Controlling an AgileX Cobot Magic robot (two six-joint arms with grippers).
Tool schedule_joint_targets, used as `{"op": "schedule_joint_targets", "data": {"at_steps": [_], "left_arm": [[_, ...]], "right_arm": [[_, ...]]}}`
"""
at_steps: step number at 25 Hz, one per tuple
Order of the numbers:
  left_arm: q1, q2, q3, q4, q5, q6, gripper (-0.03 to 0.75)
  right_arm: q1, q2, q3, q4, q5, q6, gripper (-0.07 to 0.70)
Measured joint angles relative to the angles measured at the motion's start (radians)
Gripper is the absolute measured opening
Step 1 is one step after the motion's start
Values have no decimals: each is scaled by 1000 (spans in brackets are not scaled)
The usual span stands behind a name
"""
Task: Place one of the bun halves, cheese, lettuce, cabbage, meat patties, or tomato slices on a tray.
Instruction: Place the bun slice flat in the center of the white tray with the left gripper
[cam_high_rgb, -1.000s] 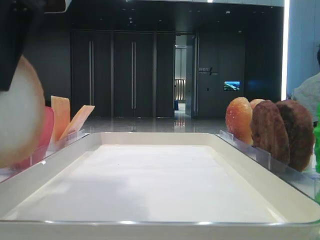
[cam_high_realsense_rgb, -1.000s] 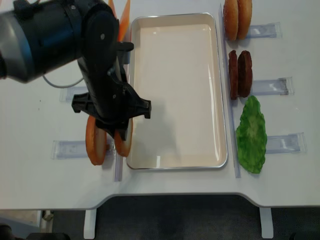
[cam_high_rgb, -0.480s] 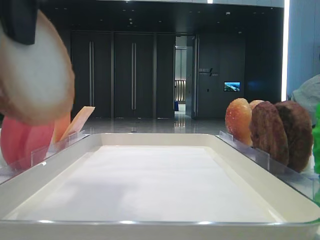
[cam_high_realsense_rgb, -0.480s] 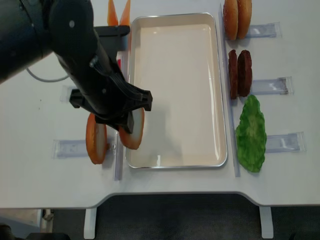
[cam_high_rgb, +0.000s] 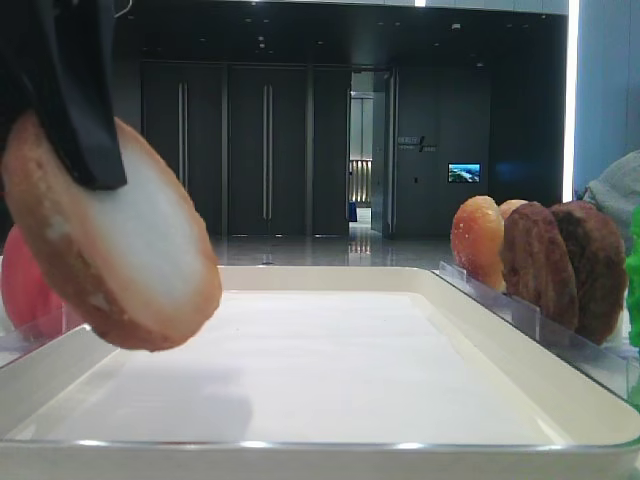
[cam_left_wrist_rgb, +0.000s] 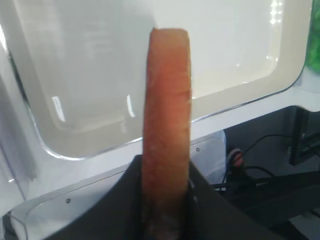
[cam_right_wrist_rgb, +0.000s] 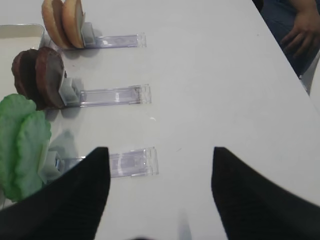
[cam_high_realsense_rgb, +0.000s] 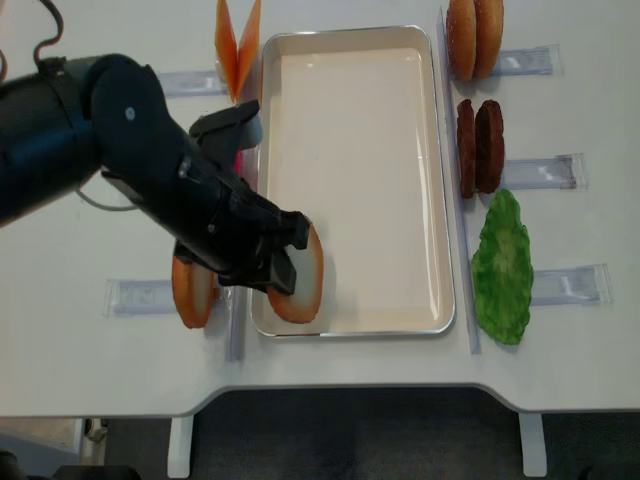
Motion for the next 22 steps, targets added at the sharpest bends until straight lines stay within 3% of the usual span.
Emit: {"op": "schedule_joint_targets", "data": {"at_steps": [6, 14, 22], "left_arm": [[27, 0, 49, -185, -87, 218, 123], [29, 0, 51, -279, -152, 333, 123], [117, 4, 104, -561, -168, 620, 123]], "right_arm": [[0, 0, 0, 0, 0, 0, 433], [0, 0, 0, 0, 0, 0, 433], [0, 0, 0, 0, 0, 0, 433]]}}
